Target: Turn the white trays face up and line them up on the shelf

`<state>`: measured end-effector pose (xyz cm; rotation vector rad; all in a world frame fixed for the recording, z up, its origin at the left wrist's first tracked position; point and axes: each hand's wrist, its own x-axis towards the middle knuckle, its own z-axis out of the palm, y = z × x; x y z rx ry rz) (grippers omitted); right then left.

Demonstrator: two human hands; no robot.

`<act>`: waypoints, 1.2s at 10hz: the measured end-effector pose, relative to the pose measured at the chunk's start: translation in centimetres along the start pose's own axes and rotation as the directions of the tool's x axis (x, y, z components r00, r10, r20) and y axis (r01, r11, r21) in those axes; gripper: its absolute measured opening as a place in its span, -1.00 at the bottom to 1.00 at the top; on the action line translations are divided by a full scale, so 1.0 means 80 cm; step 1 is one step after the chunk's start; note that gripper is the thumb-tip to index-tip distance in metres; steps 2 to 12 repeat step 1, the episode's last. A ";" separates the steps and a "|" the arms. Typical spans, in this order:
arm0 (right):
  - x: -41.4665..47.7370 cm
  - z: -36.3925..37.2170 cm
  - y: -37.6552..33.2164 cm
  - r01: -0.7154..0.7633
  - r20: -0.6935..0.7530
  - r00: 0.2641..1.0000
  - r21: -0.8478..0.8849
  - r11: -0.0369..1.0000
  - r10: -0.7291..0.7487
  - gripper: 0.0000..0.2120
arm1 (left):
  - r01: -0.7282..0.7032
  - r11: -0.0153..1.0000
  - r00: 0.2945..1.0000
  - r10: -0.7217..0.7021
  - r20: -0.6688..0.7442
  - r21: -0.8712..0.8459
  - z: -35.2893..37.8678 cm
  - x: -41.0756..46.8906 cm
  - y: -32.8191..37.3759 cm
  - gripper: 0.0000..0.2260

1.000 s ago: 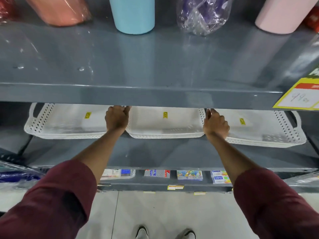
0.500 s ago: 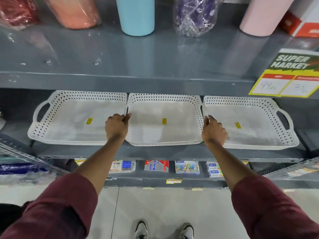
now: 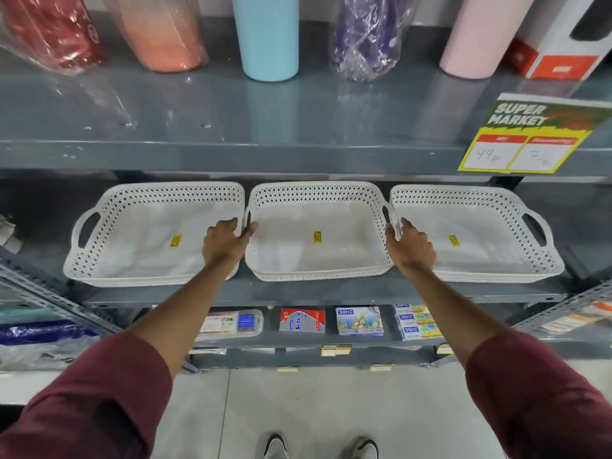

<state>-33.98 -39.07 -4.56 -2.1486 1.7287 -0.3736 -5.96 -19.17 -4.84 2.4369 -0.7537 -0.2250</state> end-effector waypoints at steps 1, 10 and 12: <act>-0.035 -0.021 0.000 0.251 -0.118 0.963 0.075 0.965 -0.241 -0.52 | -0.053 0.998 0.996 0.056 -0.063 0.037 -0.031 -0.032 0.007 -0.39; -0.035 -0.021 0.000 0.251 -0.118 0.963 0.075 0.965 -0.241 -0.52 | -0.053 0.998 0.996 0.056 -0.063 0.037 -0.031 -0.032 0.007 -0.39; -0.035 -0.021 0.000 0.251 -0.118 0.963 0.075 0.965 -0.241 -0.52 | -0.053 0.998 0.996 0.056 -0.063 0.037 -0.031 -0.032 0.007 -0.39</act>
